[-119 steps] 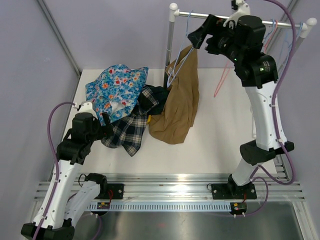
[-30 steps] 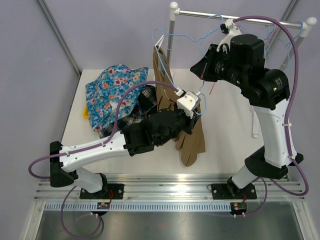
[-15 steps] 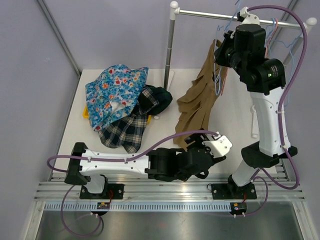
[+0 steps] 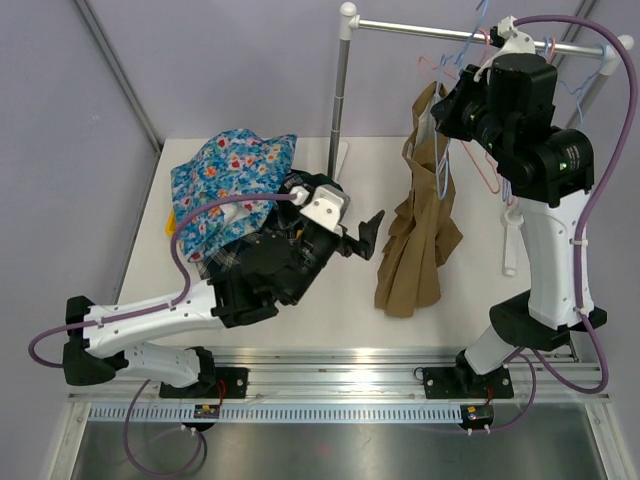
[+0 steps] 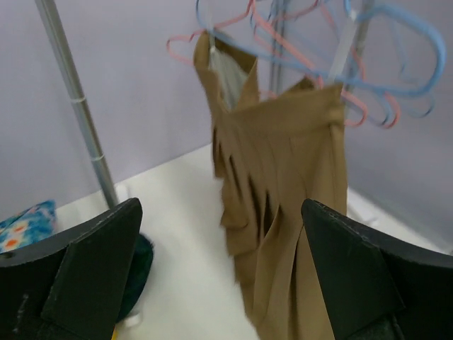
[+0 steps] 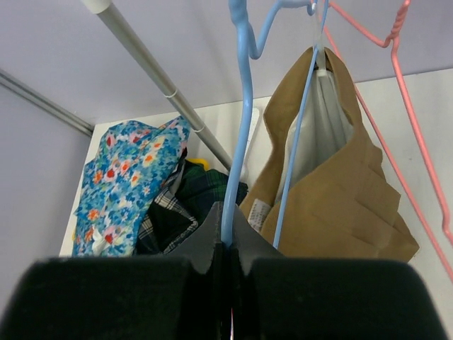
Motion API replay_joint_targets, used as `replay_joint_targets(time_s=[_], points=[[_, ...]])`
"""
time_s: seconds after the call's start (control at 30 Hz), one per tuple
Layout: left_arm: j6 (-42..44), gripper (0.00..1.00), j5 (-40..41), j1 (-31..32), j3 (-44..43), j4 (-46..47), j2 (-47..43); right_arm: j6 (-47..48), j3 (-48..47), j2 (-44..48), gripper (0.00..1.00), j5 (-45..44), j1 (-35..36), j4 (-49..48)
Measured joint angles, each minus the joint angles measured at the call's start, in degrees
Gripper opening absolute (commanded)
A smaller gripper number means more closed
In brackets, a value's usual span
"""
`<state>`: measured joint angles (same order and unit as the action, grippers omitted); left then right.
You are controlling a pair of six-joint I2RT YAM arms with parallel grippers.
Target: Remove the skirt from the hanger
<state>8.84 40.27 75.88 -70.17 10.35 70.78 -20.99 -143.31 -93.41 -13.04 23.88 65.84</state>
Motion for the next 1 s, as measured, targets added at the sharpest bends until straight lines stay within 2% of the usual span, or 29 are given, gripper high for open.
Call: replay_joint_targets(time_s=[0.17,0.37,0.53,0.67,0.8,0.83,1.0], points=[[-5.4,0.99,-10.0,-5.6,1.0,7.5,-1.3,-1.7,-0.6,1.3,0.00,2.6,0.0,0.2],[-13.7,0.99,-23.9,-12.0,1.2,9.5,1.3,-3.5,0.1,2.2,0.00,6.2,0.0,0.0],[-18.3,0.99,-34.8,-13.8,-3.0,9.0,6.8,-4.6,0.9,2.6,0.00,8.1,0.0,-0.2],[-20.6,0.97,-40.2,-14.2,-5.2,9.1,9.9,-5.4,1.9,2.9,0.00,9.6,0.0,-0.9],[-22.0,0.91,-43.5,-14.6,-6.2,9.2,11.8,-6.1,3.2,3.5,0.00,10.8,0.0,-1.4],[-22.4,0.86,-44.0,-14.9,-6.5,9.2,12.3,-6.3,3.7,3.8,0.00,11.0,0.0,-1.6],[-23.3,0.76,-44.7,-15.6,-7.3,9.9,14.1,-6.8,5.4,5.3,0.00,11.4,0.0,-1.7]])
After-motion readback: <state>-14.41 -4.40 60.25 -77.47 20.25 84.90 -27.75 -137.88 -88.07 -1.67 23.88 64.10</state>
